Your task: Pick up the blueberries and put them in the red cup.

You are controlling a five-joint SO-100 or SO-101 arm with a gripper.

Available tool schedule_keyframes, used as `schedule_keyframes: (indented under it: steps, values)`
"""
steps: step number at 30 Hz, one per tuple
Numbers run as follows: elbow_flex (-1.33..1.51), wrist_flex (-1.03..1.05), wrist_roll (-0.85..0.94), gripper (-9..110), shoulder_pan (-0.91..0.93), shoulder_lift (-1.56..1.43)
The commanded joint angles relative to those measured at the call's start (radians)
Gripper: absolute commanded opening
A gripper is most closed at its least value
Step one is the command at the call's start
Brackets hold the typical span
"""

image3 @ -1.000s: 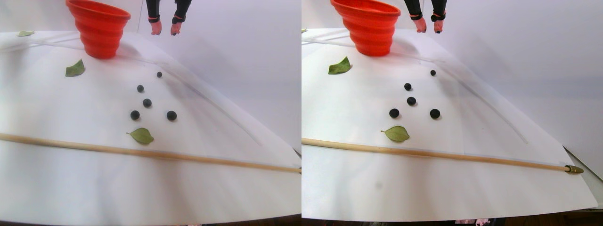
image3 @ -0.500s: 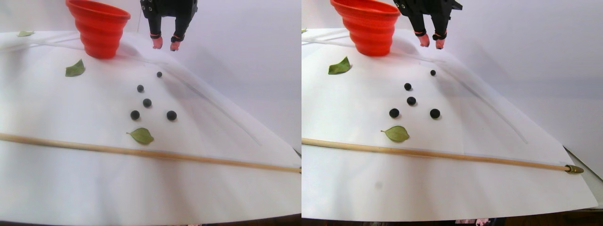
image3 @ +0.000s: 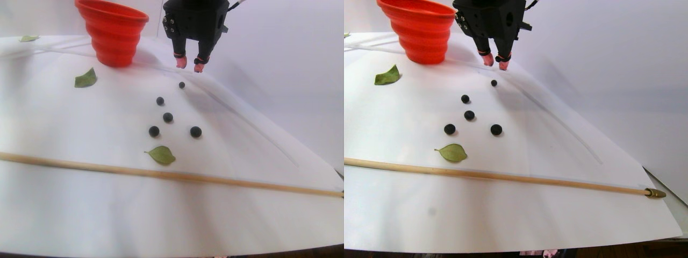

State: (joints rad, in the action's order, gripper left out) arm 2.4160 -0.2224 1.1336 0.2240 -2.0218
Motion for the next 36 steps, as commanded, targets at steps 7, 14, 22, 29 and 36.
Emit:
schedule_keyframes:
  steps: [7,14,22,29,36]
  values:
    - [-0.117,-0.041,-0.011,17,0.015,0.074]
    - [-0.161,-0.078,-0.012,18,-0.006,0.152]
    - [-0.196,-0.132,-0.012,18,-0.028,0.236]
    - [-0.247,-0.143,-0.032,18,-0.038,0.287]
    - [-0.296,-0.156,-0.055,18,-0.041,0.331]
